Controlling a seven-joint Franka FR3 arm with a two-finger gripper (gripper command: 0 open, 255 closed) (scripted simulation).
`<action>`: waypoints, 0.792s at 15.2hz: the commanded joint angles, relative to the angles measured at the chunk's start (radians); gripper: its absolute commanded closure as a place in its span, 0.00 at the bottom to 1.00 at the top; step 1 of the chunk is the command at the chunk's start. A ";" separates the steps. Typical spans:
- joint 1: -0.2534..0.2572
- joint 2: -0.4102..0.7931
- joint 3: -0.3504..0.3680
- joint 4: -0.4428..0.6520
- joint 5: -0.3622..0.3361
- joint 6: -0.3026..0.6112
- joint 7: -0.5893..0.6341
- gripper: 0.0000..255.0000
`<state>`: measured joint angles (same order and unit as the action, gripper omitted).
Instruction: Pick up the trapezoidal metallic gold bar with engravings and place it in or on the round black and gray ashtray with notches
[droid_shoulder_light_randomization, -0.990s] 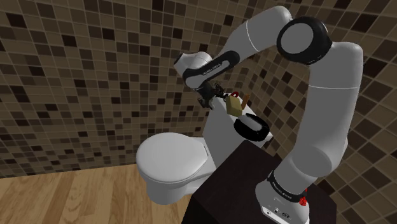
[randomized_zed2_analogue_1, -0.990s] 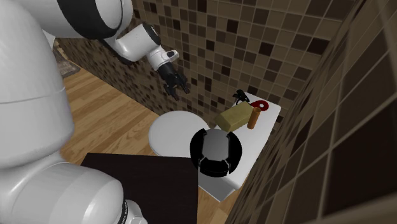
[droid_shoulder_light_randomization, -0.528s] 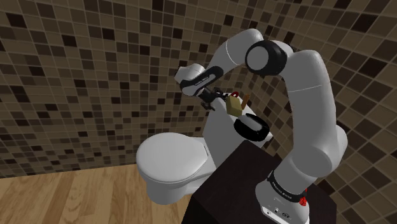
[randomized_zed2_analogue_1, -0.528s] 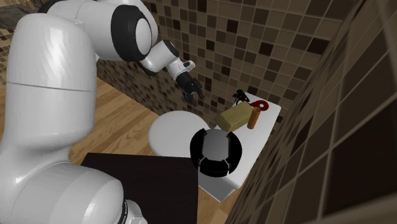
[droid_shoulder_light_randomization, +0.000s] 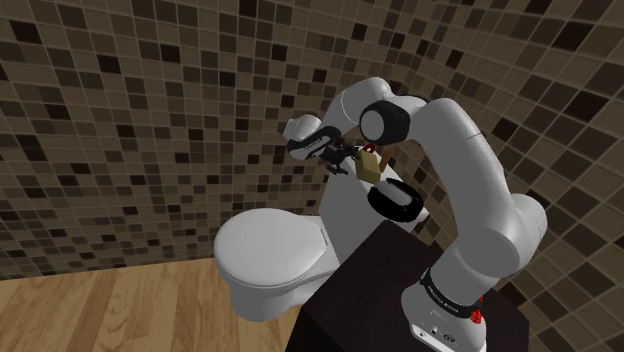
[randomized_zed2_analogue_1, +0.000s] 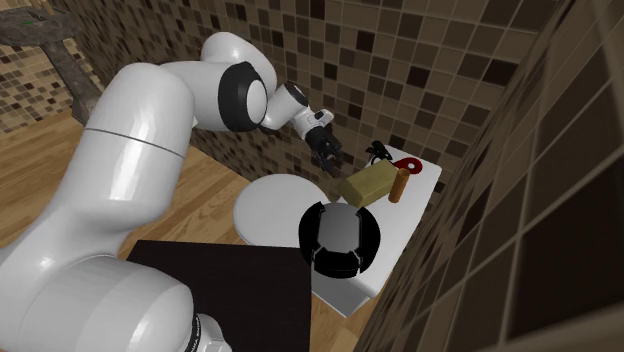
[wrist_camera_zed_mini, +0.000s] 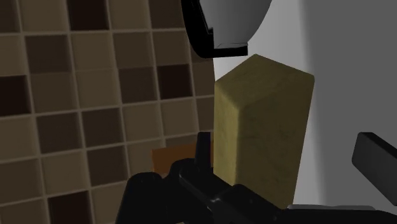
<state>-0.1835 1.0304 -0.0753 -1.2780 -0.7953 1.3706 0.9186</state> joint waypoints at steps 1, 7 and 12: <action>-0.008 0.004 -0.006 -0.010 -0.005 0.011 0.008 0.00; -0.035 -0.032 -0.015 -0.105 -0.021 0.074 0.034 0.00; -0.035 -0.032 -0.015 -0.105 -0.021 0.074 0.034 0.00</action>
<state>-0.2185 0.9985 -0.0899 -1.3826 -0.8162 1.4439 0.9519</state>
